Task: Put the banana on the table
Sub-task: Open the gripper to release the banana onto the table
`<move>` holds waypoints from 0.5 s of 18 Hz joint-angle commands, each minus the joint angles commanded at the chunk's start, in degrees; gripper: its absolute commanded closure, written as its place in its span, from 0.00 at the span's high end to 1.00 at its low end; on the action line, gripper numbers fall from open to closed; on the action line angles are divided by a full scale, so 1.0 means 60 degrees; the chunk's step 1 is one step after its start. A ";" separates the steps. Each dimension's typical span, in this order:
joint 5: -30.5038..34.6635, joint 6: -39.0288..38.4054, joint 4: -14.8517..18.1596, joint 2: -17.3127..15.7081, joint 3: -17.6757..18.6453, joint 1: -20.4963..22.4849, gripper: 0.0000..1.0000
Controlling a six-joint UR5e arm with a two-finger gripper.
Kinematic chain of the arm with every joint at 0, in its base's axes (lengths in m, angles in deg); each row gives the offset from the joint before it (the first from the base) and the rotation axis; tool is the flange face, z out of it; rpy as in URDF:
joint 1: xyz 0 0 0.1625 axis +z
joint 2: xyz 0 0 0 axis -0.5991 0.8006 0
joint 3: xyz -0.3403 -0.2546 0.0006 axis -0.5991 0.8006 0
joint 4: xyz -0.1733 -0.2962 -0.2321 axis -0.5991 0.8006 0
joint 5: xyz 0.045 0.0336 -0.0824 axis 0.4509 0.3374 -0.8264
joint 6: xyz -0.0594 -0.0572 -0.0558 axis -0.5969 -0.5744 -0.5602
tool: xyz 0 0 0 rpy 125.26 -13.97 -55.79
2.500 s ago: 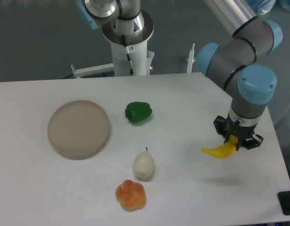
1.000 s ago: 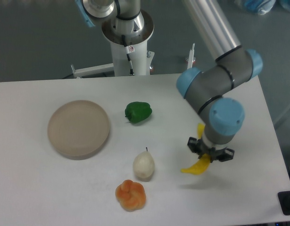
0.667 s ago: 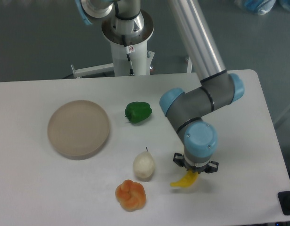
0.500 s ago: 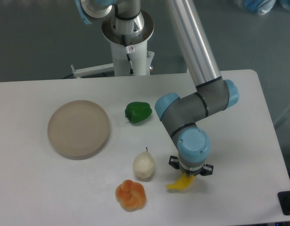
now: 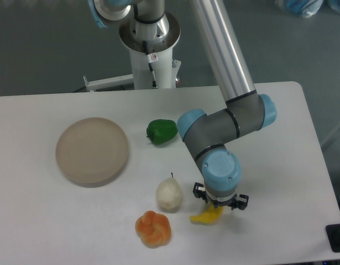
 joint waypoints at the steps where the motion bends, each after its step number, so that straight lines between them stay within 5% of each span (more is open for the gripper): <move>1: -0.0015 0.0458 0.0029 -0.0206 0.0044 0.0074 1.00; 9: -0.1066 0.2484 0.0497 -0.1174 0.0146 0.0967 1.00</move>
